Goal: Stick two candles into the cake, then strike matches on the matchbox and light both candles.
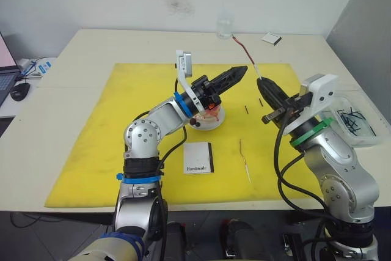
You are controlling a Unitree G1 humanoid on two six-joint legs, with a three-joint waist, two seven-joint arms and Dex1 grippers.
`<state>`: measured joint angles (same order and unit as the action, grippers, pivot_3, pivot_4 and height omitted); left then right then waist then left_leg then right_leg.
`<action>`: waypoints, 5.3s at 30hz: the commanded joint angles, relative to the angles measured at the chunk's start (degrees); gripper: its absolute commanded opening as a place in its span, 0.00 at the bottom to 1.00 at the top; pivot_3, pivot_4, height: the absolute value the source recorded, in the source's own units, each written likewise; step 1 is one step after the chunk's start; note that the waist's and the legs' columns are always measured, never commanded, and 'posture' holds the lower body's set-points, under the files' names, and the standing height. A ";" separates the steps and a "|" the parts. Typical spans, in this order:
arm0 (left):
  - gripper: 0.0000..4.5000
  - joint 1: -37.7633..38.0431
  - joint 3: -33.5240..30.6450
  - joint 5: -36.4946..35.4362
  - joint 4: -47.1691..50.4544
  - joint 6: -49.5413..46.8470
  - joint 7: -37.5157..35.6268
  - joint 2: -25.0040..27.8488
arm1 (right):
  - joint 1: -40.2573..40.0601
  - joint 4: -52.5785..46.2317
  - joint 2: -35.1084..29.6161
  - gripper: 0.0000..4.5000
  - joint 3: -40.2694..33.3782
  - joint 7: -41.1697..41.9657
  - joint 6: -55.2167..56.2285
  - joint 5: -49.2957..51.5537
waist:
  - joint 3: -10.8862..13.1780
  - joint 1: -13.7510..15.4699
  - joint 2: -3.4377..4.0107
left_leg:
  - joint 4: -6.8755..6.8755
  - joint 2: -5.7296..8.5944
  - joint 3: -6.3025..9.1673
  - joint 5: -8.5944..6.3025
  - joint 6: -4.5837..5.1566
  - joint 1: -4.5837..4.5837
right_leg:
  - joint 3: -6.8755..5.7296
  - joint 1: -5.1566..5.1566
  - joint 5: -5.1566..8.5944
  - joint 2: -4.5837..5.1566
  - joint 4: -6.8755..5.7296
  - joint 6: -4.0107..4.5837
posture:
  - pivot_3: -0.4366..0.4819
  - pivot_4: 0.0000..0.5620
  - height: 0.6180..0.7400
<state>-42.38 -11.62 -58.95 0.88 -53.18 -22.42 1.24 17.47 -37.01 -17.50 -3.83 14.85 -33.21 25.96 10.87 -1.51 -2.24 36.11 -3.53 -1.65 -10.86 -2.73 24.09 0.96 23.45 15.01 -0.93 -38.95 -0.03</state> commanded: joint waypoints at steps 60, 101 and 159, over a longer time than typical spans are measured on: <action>0.00 1.06 5.36 27.20 -12.80 29.17 -18.29 19.68 | 12.04 10.99 0.07 1.00 16.31 7.94 -2.41 -6.63 | 0.02 0.50 0.00 | -0.03 0.00 -0.10 -0.01 -0.01 0.76 | -0.02 0.70 -0.05 0.09 0.15 -0.09 | 0.48 0.27 1.00; 0.00 -1.65 4.66 29.17 -16.47 29.39 -20.82 16.66 | 9.64 7.80 0.40 1.00 14.96 6.29 -5.36 -7.48 | 0.01 0.00 0.00 | -0.01 -0.06 -0.05 0.00 -0.01 0.69 | -0.04 0.69 -0.05 0.00 0.01 -0.08 | 0.48 0.27 1.00; 0.92 5.18 3.00 29.60 -8.59 28.57 -20.06 20.02 | 8.74 7.28 0.03 1.00 14.63 6.65 -5.69 -7.77 | 0.00 -0.03 -0.01 | 0.07 -0.07 -0.03 0.00 0.00 0.67 | -0.03 0.65 -0.06 -0.01 -0.06 -0.08 | 0.48 0.27 1.00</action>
<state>-37.10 -7.23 -27.79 -11.98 -23.67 -42.10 20.35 26.05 -26.94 -17.55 12.06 21.30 -39.64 18.13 10.87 -1.54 -2.26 36.18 -3.60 -1.68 -10.85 -2.73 24.76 0.93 24.10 14.95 -0.93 -39.01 -0.11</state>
